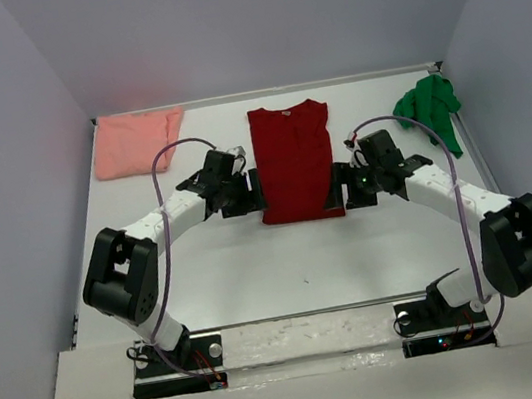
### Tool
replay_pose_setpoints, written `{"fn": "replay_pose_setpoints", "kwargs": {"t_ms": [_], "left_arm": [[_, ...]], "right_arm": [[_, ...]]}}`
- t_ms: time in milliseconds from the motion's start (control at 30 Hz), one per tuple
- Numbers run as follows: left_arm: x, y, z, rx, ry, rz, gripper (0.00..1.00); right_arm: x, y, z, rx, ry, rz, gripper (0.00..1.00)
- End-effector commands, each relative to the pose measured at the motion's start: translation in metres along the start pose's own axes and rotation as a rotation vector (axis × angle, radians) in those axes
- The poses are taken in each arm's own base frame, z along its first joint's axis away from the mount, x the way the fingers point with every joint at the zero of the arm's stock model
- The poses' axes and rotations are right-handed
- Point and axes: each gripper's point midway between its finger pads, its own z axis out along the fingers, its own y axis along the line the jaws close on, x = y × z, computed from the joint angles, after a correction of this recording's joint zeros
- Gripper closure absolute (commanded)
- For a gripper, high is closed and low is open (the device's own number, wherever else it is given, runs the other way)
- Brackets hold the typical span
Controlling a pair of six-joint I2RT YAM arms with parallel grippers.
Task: Fold and stack the t-shirts
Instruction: Fold the tshirt
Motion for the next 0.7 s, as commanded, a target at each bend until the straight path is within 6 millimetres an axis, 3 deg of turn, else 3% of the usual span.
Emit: {"fn": "replay_pose_setpoints", "kwargs": {"t_ms": [0, 167, 333, 433, 533, 633, 667], "left_arm": [[-0.004, -0.027, -0.002, 0.168, -0.001, -0.017, 0.25], [-0.002, -0.028, 0.002, 0.185, 0.01, -0.027, 0.25], [0.0, -0.021, 0.005, 0.146, 0.024, -0.037, 0.25], [-0.014, -0.007, 0.005, 0.045, -0.036, -0.038, 0.28], [-0.041, -0.01, -0.009, 0.018, -0.13, -0.013, 0.38], [-0.057, -0.009, -0.018, -0.031, -0.165, -0.009, 0.61], [-0.074, -0.015, -0.028, -0.03, -0.216, -0.002, 0.77]], "right_arm": [[-0.006, -0.007, 0.004, 0.019, -0.04, 0.014, 0.24], [-0.015, -0.033, 0.014, 0.082, -0.037, 0.082, 0.24], [-0.025, -0.04, 0.026, 0.101, -0.027, 0.088, 0.24], [-0.041, -0.046, 0.026, 0.151, -0.058, 0.068, 0.29], [-0.066, -0.045, 0.013, 0.208, -0.118, 0.043, 0.49], [-0.081, -0.044, -0.003, 0.261, -0.152, 0.04, 0.71], [-0.096, -0.042, -0.01, 0.278, -0.19, 0.024, 0.76]]}}
